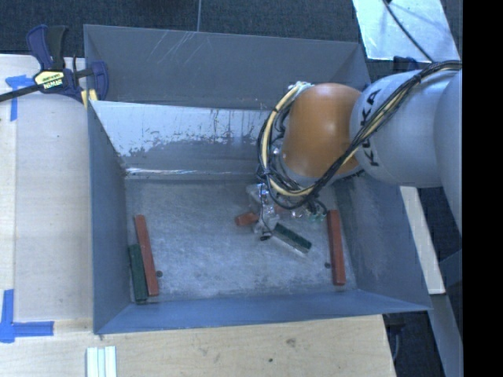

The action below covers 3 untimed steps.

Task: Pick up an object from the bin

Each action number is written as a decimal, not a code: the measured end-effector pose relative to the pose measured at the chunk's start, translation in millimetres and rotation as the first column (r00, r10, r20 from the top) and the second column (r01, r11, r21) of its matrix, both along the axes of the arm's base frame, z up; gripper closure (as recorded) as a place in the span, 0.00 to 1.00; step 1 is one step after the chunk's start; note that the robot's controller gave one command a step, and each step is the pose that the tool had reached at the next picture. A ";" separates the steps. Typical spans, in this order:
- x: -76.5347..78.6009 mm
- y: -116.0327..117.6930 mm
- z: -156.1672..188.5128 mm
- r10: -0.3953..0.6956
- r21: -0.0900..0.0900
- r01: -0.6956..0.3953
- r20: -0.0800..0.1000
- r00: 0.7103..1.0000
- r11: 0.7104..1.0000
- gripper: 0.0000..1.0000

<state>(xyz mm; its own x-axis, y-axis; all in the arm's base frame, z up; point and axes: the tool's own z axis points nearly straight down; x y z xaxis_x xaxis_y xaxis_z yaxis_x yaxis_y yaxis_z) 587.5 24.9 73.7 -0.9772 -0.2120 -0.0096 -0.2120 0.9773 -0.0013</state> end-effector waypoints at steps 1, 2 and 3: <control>-57.6 0.8 5.2 0.079 0.000 -0.079 -0.011 0.997 0.997 1.00; -50.8 26.5 168.3 0.379 -0.003 -0.379 0.001 0.925 0.925 1.00; -52.1 25.6 165.0 0.375 -0.001 -0.375 -0.006 0.927 0.927 0.00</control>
Offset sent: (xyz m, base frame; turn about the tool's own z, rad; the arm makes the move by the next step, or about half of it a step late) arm -0.0568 0.0012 0.0052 -0.0807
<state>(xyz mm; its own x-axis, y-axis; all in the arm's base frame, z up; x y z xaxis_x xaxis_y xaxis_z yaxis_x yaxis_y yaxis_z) 535.4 50.5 238.7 -0.8263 -0.5632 -0.0032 -0.5632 0.8263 -0.0007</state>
